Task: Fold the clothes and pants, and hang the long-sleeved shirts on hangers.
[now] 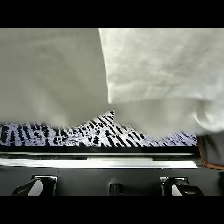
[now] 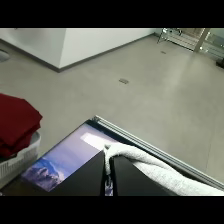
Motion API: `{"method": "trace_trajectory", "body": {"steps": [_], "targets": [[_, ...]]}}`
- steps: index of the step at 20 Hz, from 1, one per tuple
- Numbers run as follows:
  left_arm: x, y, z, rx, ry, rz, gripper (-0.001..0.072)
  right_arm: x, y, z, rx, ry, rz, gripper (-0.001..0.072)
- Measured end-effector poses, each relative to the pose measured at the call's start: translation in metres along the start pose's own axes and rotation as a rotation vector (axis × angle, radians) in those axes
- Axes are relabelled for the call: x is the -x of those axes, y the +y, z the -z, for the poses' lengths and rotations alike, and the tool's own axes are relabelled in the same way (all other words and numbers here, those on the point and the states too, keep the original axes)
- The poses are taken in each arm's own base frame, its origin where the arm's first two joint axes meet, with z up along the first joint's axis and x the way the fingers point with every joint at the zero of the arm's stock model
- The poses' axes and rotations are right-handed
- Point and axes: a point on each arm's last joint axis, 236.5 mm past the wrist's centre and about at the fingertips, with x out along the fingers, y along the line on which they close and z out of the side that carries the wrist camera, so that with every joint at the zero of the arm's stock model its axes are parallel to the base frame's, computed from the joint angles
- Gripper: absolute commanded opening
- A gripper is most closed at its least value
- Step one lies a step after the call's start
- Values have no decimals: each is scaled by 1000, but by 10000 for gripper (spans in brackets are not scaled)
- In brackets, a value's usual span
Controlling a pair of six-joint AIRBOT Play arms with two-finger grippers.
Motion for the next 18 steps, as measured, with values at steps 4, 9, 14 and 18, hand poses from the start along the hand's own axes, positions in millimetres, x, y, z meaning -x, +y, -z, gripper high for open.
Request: {"method": "trace_trajectory", "body": {"steps": [4,9,14,18], "targets": [[-61,-5,65,-51,216,24,18,-52,-30,62,-61,204,28,42],[-176,-11,221,-144,642,83,18,-146,-91,264,-244,724,51,42],[-275,-13,380,-251,893,97,19,-205,-128,461,-380,1023,100,42],[-326,-14,467,-307,943,106,19,-232,-137,563,-398,1085,143,42]]}}
